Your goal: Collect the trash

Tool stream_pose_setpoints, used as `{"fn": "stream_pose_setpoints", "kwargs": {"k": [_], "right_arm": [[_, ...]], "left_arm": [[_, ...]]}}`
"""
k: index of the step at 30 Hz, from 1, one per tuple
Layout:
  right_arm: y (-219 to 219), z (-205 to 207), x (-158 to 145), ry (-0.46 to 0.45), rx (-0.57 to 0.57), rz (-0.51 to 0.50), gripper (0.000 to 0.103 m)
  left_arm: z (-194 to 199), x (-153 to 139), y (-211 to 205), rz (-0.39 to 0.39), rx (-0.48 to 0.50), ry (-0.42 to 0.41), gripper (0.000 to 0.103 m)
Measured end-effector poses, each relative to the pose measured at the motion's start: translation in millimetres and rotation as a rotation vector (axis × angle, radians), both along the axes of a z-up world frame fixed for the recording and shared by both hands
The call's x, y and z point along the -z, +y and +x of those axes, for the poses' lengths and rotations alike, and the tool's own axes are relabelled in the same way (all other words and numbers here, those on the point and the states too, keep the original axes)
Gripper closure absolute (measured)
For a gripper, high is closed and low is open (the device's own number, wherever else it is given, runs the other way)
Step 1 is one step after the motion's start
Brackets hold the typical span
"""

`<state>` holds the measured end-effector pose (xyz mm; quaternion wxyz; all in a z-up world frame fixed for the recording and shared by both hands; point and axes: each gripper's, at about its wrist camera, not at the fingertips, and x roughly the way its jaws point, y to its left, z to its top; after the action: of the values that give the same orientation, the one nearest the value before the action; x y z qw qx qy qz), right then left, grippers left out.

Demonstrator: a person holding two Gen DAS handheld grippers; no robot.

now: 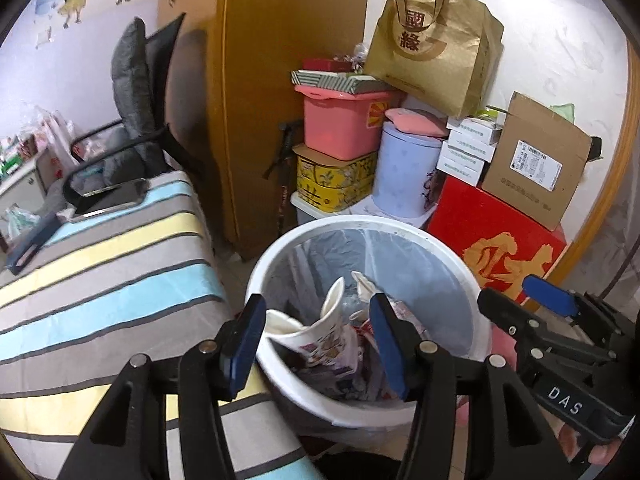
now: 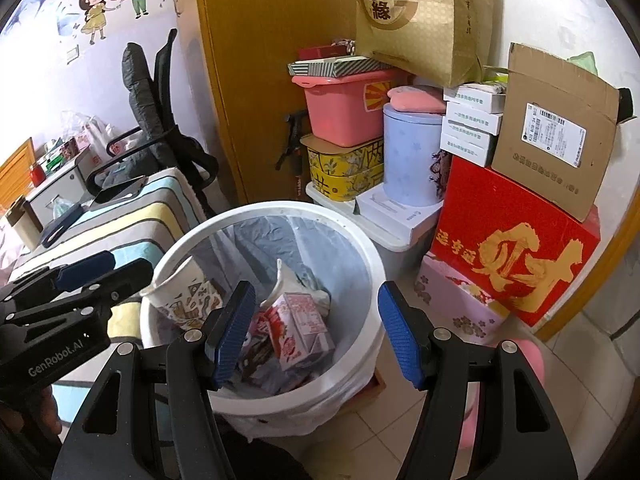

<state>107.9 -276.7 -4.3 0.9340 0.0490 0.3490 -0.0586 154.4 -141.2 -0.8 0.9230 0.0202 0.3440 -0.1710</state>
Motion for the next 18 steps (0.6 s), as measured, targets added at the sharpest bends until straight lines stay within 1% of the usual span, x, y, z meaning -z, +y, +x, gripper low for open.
{"fn": "stream_pose_setpoints", "kwargs": {"k": [2,4,8,11,18], "right_arm": [[5,-4,-1,-0.008,-0.003,-0.006,0.038],[9,-9,-2,-0.014,-0.010,0.000,0.038],[19,-18,-4,-0.033,-0.014,-0.005,0.038],[25,-25,-4,-0.038,-0.027,-0.001,0.038],[42,-41,-8,-0.074,-0.046,-0.009,0.038]], "left_arm": [[-8,-2,6,0.010,-0.013,-0.018,0.047],[-16,-5,13,0.003,-0.019,-0.028,0.046],[-32,-7,23,0.015,-0.039,-0.049,0.042],[-42,-9,30,0.006,-0.046,-0.059,0.041],[-66,-14,42,0.012,-0.079,-0.108,0.036]]}}
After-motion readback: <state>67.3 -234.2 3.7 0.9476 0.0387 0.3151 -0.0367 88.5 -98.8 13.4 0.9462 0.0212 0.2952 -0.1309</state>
